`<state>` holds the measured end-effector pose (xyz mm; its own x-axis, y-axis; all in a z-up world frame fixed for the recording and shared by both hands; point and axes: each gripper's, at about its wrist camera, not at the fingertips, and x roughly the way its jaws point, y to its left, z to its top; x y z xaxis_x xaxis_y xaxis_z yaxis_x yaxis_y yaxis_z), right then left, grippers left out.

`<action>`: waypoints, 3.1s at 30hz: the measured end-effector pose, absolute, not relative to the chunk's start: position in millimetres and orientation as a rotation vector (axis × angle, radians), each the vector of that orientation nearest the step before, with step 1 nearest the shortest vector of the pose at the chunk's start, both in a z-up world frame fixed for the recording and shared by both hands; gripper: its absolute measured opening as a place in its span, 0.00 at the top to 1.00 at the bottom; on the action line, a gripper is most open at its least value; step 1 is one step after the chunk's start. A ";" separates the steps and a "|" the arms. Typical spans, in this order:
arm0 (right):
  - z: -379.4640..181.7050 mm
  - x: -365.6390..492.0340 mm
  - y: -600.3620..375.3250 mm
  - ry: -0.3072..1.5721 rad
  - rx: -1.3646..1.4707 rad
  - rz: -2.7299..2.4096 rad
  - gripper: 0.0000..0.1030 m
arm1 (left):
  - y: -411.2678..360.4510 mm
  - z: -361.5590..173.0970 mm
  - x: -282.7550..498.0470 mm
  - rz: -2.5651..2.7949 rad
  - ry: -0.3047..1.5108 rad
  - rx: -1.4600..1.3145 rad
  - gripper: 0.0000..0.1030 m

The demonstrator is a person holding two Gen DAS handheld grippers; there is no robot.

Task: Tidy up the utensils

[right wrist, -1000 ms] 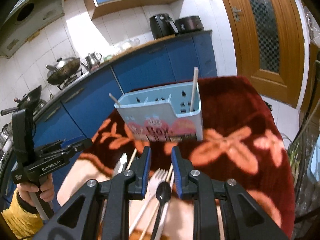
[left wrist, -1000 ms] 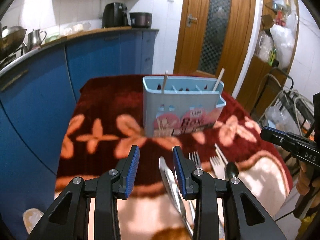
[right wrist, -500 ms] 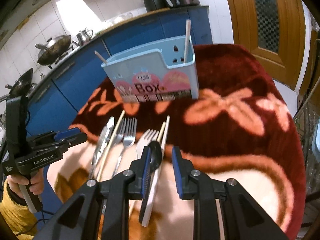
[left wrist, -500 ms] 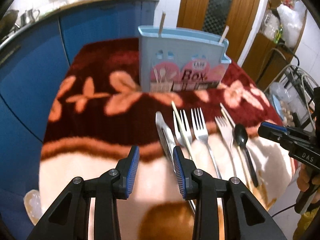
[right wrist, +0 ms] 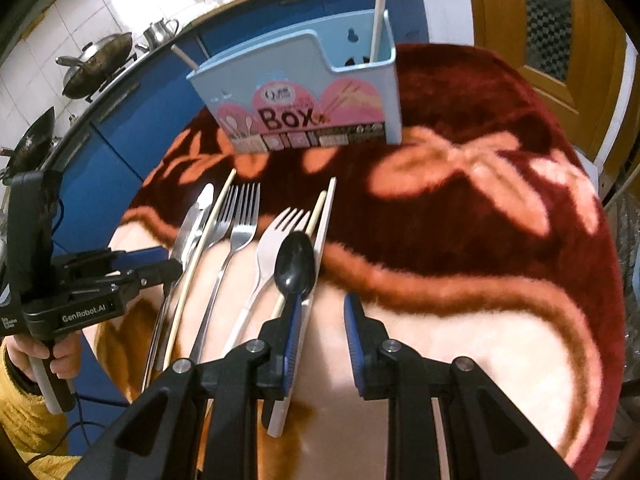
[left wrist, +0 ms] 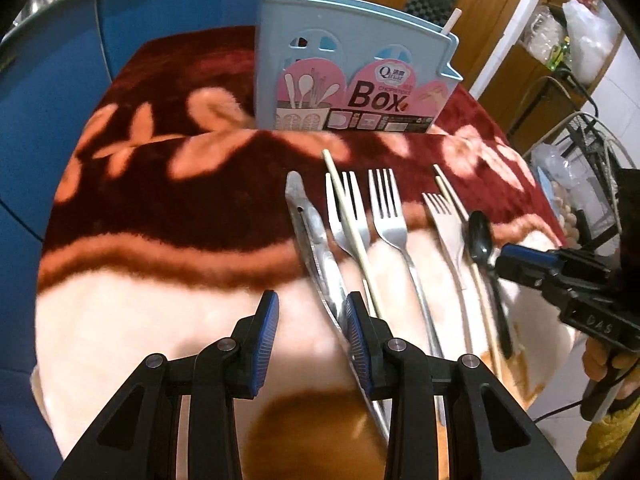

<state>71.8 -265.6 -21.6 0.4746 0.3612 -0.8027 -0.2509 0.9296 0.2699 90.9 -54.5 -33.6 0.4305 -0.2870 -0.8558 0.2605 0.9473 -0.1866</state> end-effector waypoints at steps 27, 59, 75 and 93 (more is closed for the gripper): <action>-14.6 103.5 -231.8 1.080 -0.020 0.423 0.76 | -51.9 -31.3 135.1 -0.419 1.128 -0.091 0.78; 19.2 93.0 -250.4 0.880 0.118 0.508 0.97 | -27.2 36.6 101.1 -0.457 0.792 -0.154 0.97; 70.6 85.3 -275.7 0.608 0.168 0.418 0.97 | -19.4 104.3 100.1 -0.420 0.555 -0.177 0.97; 103.0 99.6 -289.0 0.453 0.190 0.364 0.97 | -31.6 184.1 129.9 -0.354 0.282 -0.191 0.97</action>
